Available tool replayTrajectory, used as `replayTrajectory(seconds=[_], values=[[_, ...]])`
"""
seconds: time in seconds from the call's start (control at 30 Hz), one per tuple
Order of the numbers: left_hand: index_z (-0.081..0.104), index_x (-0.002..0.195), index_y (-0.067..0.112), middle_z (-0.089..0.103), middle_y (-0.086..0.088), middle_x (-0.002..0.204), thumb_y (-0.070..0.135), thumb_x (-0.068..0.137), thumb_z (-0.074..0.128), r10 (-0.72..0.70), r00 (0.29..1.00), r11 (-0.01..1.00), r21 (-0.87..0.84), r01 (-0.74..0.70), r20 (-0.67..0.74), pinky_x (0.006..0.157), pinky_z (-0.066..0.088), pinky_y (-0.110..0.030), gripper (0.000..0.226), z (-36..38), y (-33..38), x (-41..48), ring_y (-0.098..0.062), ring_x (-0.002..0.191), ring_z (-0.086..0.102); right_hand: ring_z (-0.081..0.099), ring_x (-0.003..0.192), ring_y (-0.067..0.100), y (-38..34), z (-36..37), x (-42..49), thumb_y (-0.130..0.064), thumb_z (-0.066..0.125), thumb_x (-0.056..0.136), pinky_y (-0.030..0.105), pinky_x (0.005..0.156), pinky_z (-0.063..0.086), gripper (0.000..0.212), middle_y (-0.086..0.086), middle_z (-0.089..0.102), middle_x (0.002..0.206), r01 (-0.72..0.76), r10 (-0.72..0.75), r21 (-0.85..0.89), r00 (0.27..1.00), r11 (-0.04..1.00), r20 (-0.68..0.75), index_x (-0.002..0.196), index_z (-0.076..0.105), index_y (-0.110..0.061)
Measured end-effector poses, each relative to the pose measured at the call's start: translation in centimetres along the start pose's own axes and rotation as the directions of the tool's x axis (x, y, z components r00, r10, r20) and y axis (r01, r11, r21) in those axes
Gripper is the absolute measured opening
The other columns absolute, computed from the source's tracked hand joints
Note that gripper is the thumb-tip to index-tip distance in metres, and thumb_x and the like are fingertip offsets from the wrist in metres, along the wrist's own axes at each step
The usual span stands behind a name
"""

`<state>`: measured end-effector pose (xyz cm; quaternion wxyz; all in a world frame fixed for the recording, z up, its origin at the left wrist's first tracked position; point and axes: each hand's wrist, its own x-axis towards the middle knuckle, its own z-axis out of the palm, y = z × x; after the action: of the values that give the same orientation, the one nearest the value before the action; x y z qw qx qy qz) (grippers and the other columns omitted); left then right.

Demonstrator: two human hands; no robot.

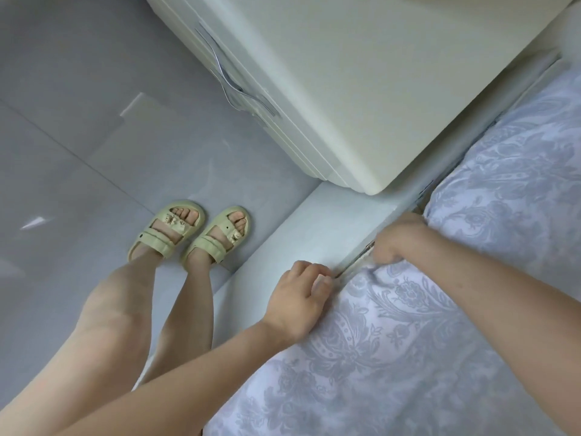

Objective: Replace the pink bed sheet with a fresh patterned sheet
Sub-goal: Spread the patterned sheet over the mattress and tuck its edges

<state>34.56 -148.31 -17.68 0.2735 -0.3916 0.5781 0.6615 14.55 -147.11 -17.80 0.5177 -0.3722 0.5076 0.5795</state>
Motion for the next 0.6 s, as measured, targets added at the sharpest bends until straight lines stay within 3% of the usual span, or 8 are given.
replayTrajectory(seconds=[0.07, 0.13, 0.27, 0.37, 0.43, 0.5, 0.53, 0.6], values=[[0.059, 0.120, 0.029, 0.054, 0.012, 0.122, 0.039, 0.100, 0.034, -0.026, 0.997, 1.000, -0.001, 0.026, 0.066, 0.096, 0.029, -0.015, 0.034, 0.4, 0.0, -0.9, -0.008, 0.116, 0.046, 0.050, 0.121, 0.020, 0.2, 0.3, 0.1, -0.032, 0.042, 0.091, 0.031, 0.098, 0.039, 0.032, -0.003, 0.054, 0.132, -0.048, 0.047, 0.006, 0.999, 0.999, 0.017, 0.117, 0.058, -0.025], [0.060, 0.120, 0.036, 0.057, 0.017, 0.117, 0.048, 0.099, 0.032, -0.151, 0.968, 0.969, -0.166, 0.185, 0.199, 0.098, 0.032, -0.016, 0.037, 1.5, 0.5, -1.9, -0.006, 0.114, 0.049, 0.051, 0.120, 0.019, 0.1, 0.6, 0.0, -0.023, 0.042, 0.090, 0.031, 0.096, 0.039, 0.028, -0.004, 0.055, 0.127, -0.094, 0.095, 0.013, 0.994, 0.995, -0.047, 0.113, 0.059, -0.024], [0.060, 0.118, 0.040, 0.058, 0.015, 0.120, 0.075, 0.084, 0.029, -0.268, 0.867, 0.866, -0.289, 0.408, 0.420, 0.107, 0.034, -0.027, 0.058, 2.8, 0.8, 0.2, -0.012, 0.118, 0.052, 0.056, 0.110, 0.018, 0.5, 2.4, -0.6, -0.031, 0.044, 0.094, 0.028, 0.085, 0.037, 0.026, -0.003, 0.063, 0.116, -0.066, 0.100, 0.093, 0.898, 0.993, -0.429, 0.110, 0.062, -0.020], [0.054, 0.126, 0.036, 0.053, 0.010, 0.133, 0.080, 0.080, 0.027, -0.253, 0.825, 0.793, -0.380, 0.476, 0.505, 0.111, 0.032, -0.032, 0.070, 2.9, 1.1, 2.6, -0.013, 0.122, 0.050, 0.055, 0.111, 0.014, 1.9, 4.4, -1.9, -0.061, 0.013, 0.087, 0.025, 0.101, 0.025, 0.069, -0.005, 0.067, 0.111, 0.104, 0.001, 0.124, 0.762, 0.987, -0.647, 0.107, 0.067, -0.024], [0.049, 0.129, 0.037, 0.049, 0.013, 0.135, 0.082, 0.079, 0.023, -0.227, 0.803, 0.816, -0.343, 0.466, 0.551, 0.112, 0.028, -0.029, 0.073, 2.4, 1.5, 3.5, -0.010, 0.124, 0.046, 0.044, 0.126, 0.009, 2.4, 4.8, -2.5, -0.064, -0.006, 0.077, 0.029, 0.113, 0.009, 0.088, -0.010, 0.059, 0.128, 0.142, -0.037, 0.118, 0.777, 0.983, -0.628, 0.126, 0.058, -0.028], [0.045, 0.135, 0.040, 0.046, 0.013, 0.141, 0.094, 0.059, 0.026, -0.227, 0.758, 0.804, -0.321, 0.500, 0.611, 0.115, 0.022, -0.034, 0.095, 2.2, 1.2, 4.3, -0.011, 0.129, 0.043, 0.032, 0.136, 0.007, 2.8, 4.8, -2.7, -0.067, 0.004, 0.087, 0.033, 0.118, 0.003, 0.076, -0.011, 0.047, 0.142, 0.165, -0.059, 0.143, 0.829, 0.976, -0.556, 0.138, 0.046, -0.029], [0.045, 0.136, 0.039, 0.047, 0.011, 0.141, 0.097, 0.051, 0.027, -0.249, 0.747, 0.789, -0.319, 0.526, 0.616, 0.116, 0.022, -0.036, 0.105, 2.3, 0.9, 4.6, -0.013, 0.129, 0.044, 0.031, 0.136, 0.007, 2.9, 4.5, -2.9, -0.066, 0.011, 0.091, 0.034, 0.118, 0.004, 0.069, -0.011, 0.045, 0.143, 0.175, -0.071, 0.149, 0.846, 0.973, -0.529, 0.138, 0.046, -0.029], [0.051, 0.133, 0.033, 0.055, 0.005, 0.135, 0.095, 0.060, 0.021, -0.306, 0.758, 0.775, -0.311, 0.549, 0.576, 0.114, 0.027, -0.035, 0.100, 1.9, 0.8, 4.8, -0.015, 0.124, 0.050, 0.041, 0.129, 0.008, 3.1, 3.3, -3.0, -0.067, 0.015, 0.091, 0.034, 0.114, 0.014, 0.067, -0.009, 0.053, 0.136, 0.169, -0.088, 0.115, 0.856, 0.979, -0.510, 0.127, 0.057, -0.029]])
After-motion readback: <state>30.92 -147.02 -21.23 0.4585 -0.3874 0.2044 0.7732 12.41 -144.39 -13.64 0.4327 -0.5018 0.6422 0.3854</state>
